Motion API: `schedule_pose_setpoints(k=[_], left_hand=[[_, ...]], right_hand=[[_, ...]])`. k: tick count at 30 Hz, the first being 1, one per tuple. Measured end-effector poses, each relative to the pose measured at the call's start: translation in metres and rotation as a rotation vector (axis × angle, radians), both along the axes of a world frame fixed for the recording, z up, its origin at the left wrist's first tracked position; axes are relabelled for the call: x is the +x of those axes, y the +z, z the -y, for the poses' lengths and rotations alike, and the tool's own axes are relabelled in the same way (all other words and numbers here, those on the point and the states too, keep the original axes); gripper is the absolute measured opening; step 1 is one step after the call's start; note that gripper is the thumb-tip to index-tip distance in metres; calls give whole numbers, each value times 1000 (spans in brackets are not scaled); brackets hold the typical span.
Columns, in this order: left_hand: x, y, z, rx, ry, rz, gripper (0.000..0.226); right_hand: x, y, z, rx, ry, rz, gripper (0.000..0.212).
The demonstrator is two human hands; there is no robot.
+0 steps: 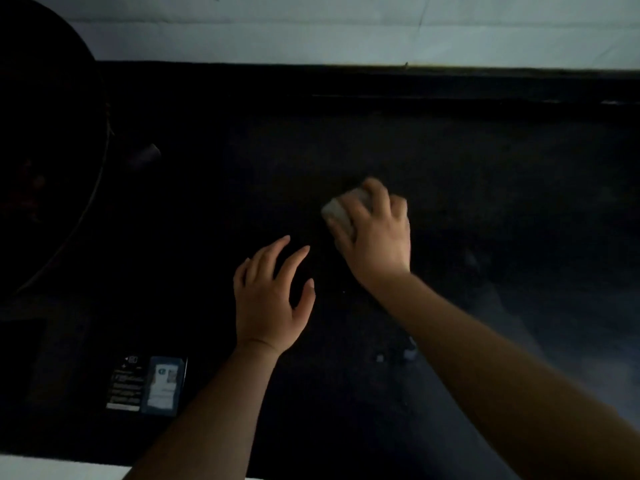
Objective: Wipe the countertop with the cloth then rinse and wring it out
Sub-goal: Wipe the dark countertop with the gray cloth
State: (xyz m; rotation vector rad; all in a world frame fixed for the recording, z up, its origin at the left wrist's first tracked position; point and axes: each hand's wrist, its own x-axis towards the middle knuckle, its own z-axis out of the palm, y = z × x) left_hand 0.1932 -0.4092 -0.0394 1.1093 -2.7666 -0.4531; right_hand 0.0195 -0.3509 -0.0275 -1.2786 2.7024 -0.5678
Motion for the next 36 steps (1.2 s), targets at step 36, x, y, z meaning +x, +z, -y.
schedule_pose_setpoints(k=[36], left_hand=[[1, -2, -6, -56, -75, -43, 45]], right_hand=[[33, 0, -137, -19, -86, -20, 34]])
